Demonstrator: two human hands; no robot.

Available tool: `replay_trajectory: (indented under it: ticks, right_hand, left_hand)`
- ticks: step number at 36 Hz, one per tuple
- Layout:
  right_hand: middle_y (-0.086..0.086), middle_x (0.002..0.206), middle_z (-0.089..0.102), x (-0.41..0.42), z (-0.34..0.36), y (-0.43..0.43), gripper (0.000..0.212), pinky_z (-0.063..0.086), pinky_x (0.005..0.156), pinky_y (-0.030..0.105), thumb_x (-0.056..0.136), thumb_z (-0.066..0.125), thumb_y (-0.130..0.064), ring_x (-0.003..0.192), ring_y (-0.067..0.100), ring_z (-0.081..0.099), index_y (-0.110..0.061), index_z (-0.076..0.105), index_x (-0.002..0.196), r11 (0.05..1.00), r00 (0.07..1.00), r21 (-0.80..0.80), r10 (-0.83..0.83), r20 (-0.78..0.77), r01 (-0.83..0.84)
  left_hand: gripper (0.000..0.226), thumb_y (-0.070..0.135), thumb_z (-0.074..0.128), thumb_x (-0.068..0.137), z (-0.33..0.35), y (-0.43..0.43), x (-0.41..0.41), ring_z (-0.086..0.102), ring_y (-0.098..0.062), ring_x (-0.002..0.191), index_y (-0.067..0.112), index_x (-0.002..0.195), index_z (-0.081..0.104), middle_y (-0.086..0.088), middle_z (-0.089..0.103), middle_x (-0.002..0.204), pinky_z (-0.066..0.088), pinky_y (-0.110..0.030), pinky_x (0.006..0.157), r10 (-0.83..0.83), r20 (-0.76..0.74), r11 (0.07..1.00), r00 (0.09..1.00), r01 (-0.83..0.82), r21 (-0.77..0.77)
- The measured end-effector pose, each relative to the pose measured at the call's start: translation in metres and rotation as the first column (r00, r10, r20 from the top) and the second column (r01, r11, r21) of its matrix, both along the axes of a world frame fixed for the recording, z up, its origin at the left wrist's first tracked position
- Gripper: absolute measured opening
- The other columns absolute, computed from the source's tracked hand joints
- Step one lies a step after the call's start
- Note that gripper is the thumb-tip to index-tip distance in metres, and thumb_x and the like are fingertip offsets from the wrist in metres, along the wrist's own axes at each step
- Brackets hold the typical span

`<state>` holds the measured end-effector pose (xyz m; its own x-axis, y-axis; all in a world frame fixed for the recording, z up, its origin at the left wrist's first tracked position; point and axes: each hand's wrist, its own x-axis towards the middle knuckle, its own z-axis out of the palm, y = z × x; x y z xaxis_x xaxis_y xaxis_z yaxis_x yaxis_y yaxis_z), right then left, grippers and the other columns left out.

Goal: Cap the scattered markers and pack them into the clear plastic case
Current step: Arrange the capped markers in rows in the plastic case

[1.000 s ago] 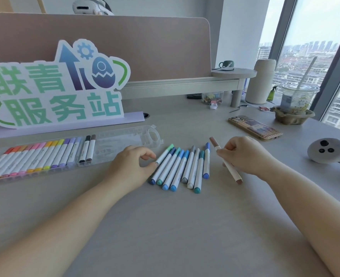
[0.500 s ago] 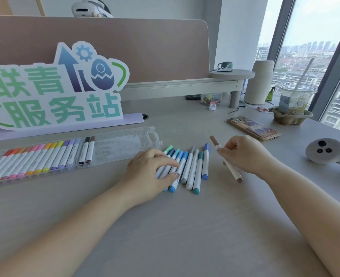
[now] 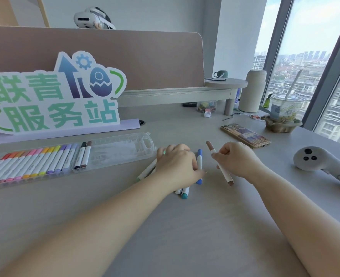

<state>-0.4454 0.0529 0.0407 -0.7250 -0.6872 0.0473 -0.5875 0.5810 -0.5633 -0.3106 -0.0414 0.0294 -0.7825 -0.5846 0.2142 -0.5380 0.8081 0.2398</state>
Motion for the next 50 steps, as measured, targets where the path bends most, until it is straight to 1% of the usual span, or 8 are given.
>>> replay_trajectory:
  ticks: [7, 13, 20, 25, 32, 39, 45, 50]
  right_hand:
    - [-0.004, 0.074, 0.072, -0.005, -0.002, 0.003, 0.026, 0.052, 0.073, 0.036, 0.090, 0.053, -0.040, 0.077, 0.019, 0.064, -0.016, 0.060, 0.083, 0.999, 0.999, -0.042, -0.011, 0.031, 0.012]
    - [-0.007, 0.073, 0.070, -0.002, 0.002, 0.004, 0.026, 0.051, 0.075, 0.034, 0.094, 0.050, -0.037, 0.078, 0.014, 0.065, -0.014, 0.061, 0.092, 0.987, 0.999, -0.158, 0.010, 0.050, -0.002]
    - [-0.003, 0.089, 0.069, 0.020, 0.008, -0.001, 0.023, 0.040, 0.039, 0.014, 0.095, 0.053, -0.034, 0.060, -0.008, 0.057, -0.014, 0.060, 0.103, 0.963, 0.974, -0.264, 0.104, 0.201, -0.048]
    - [-0.007, 0.076, 0.065, 0.043, 0.017, -0.030, 0.020, 0.039, 0.059, 0.022, 0.095, 0.051, -0.035, 0.069, 0.008, 0.055, -0.018, 0.060, 0.101, 0.973, 0.967, -0.197, 0.163, 0.198, -0.124]
    - [0.005, 0.089, 0.073, 0.102, 0.030, -0.097, 0.018, 0.051, 0.079, 0.035, 0.091, 0.052, -0.019, 0.077, 0.019, 0.056, -0.014, 0.067, 0.084, 0.931, 0.896, -0.174, 0.358, 0.264, -0.320]
    - [0.007, 0.094, 0.073, 0.158, 0.017, -0.176, 0.011, 0.042, 0.066, 0.026, 0.089, 0.059, -0.029, 0.080, 0.015, 0.060, -0.019, 0.062, 0.085, 0.885, 0.846, -0.196, 0.463, 0.265, -0.423]
    - [0.007, 0.100, 0.066, 0.185, 0.006, -0.220, 0.019, 0.051, 0.082, 0.036, 0.089, 0.061, -0.025, 0.094, 0.025, 0.065, -0.014, 0.055, 0.103, 0.893, 0.859, -0.207, 0.444, 0.253, -0.401]
    - [0.007, 0.098, 0.066, 0.193, -0.001, -0.235, 0.021, 0.053, 0.081, 0.037, 0.089, 0.060, -0.027, 0.093, 0.025, 0.064, -0.012, 0.056, 0.104, 0.903, 0.891, -0.180, 0.419, 0.177, -0.389]
  left_hand:
    - [0.033, 0.048, 0.060, 0.076, 0.009, 0.003, -0.021, 0.043, -0.023, 0.103, 0.017, 0.088, 0.057, -0.001, 0.051, 0.108, 0.031, -0.035, 0.088, 0.074, 0.107, 0.992, 0.992, -0.062, -0.106]
    - [0.030, 0.043, 0.061, 0.076, 0.015, -0.014, -0.001, 0.051, -0.020, 0.106, 0.015, 0.077, 0.072, 0.004, 0.057, 0.116, 0.037, -0.032, 0.079, 0.112, -0.079, 0.994, 0.991, -0.111, 0.013]
    - [0.028, 0.038, 0.071, 0.075, 0.028, -0.052, 0.083, 0.057, -0.018, 0.096, 0.011, 0.067, 0.074, 0.004, 0.064, 0.099, 0.048, -0.034, 0.082, 0.267, -0.249, 0.963, 0.931, -0.249, 0.104]
    - [0.028, 0.037, 0.071, 0.074, 0.024, -0.086, 0.145, 0.059, -0.019, 0.096, 0.010, 0.064, 0.073, 0.009, 0.058, 0.092, 0.051, -0.039, 0.082, 0.422, -0.272, 0.899, 0.865, -0.361, 0.247]
    - [0.034, 0.037, 0.070, 0.077, 0.020, -0.123, 0.201, 0.065, -0.026, 0.083, 0.016, 0.050, 0.067, 0.000, 0.072, 0.089, 0.052, -0.042, 0.072, 0.530, -0.392, 0.844, 0.751, -0.423, 0.331]
    - [0.032, 0.035, 0.071, 0.079, 0.000, -0.155, 0.217, 0.065, -0.015, 0.082, 0.018, 0.051, 0.067, 0.010, 0.071, 0.083, 0.054, -0.039, 0.072, 0.568, -0.514, 0.820, 0.643, -0.384, 0.425]
    - [0.031, 0.037, 0.069, 0.081, -0.022, -0.165, 0.222, 0.057, -0.018, 0.109, 0.024, 0.054, 0.063, 0.014, 0.067, 0.079, 0.046, -0.039, 0.090, 0.567, -0.558, 0.824, 0.607, -0.403, 0.399]
    - [0.030, 0.049, 0.066, 0.075, -0.022, -0.168, 0.219, 0.062, -0.015, 0.084, 0.022, 0.061, 0.067, 0.012, 0.069, 0.077, 0.047, -0.042, 0.090, 0.598, -0.506, 0.795, 0.622, -0.380, 0.472]
